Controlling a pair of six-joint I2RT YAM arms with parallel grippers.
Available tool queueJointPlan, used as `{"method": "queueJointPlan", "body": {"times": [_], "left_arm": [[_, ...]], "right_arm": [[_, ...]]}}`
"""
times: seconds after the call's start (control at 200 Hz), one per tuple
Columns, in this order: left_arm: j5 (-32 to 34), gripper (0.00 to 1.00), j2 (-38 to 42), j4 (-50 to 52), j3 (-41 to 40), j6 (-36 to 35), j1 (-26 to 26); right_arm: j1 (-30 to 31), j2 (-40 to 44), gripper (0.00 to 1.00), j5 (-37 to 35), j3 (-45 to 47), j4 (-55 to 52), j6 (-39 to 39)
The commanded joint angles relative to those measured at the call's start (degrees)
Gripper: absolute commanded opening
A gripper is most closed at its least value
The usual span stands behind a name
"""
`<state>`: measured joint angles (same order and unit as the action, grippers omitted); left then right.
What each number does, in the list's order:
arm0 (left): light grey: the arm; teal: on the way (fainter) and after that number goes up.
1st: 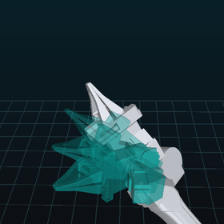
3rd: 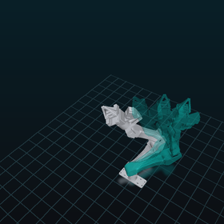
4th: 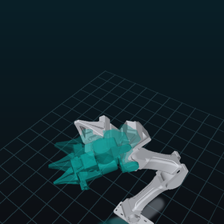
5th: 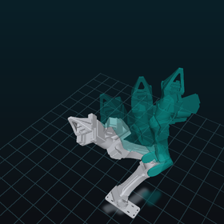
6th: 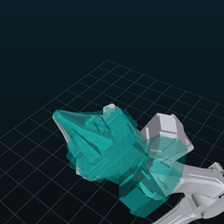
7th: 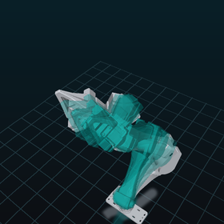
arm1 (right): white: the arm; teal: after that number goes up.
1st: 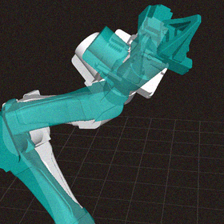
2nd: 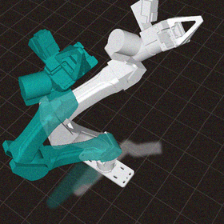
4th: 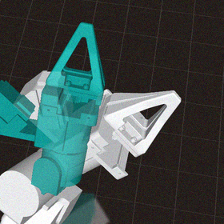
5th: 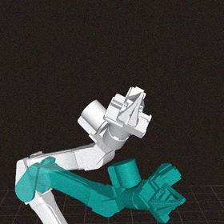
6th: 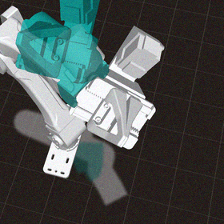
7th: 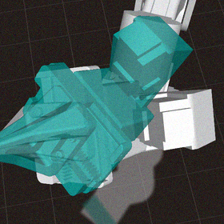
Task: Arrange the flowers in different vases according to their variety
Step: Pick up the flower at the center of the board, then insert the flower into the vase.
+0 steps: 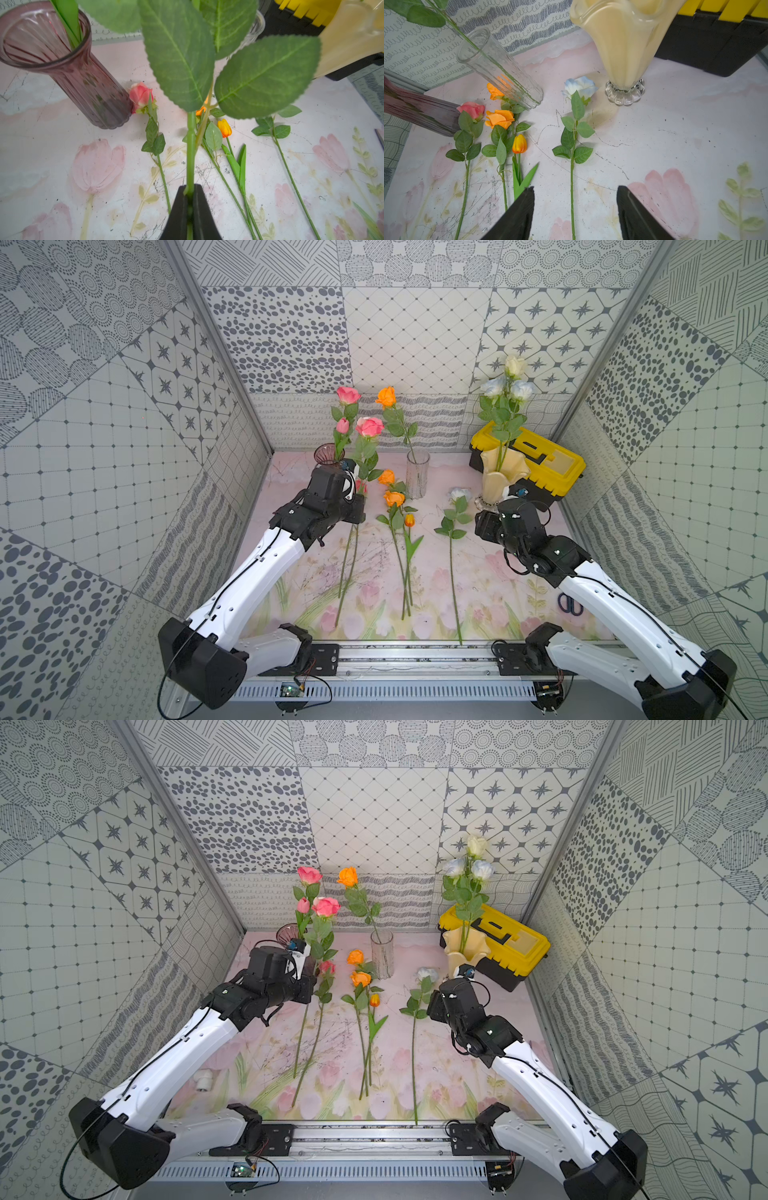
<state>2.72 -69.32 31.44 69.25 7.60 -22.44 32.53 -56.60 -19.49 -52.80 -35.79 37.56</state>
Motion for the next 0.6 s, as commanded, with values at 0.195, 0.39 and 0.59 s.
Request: {"method": "queueJointPlan", "body": {"times": [0.195, 0.39, 0.59], "left_arm": [[2.0, 0.00, -2.1, -22.0, 9.7, -11.6, 0.3], [1.5, 0.00, -8.3, -29.4, 18.6, -15.2, 3.0], [-0.5, 0.00, -12.7, -37.2, 23.8, -17.2, 6.9]], "right_arm": [[0.4, 0.7, 0.67, 1.6, 1.0, 2.6, 0.6], [1.2, 0.6, 0.67, 2.4, 1.5, 3.6, 1.2], [1.4, 0.2, 0.68, 2.9, 2.4, 4.5, 1.8]]}}
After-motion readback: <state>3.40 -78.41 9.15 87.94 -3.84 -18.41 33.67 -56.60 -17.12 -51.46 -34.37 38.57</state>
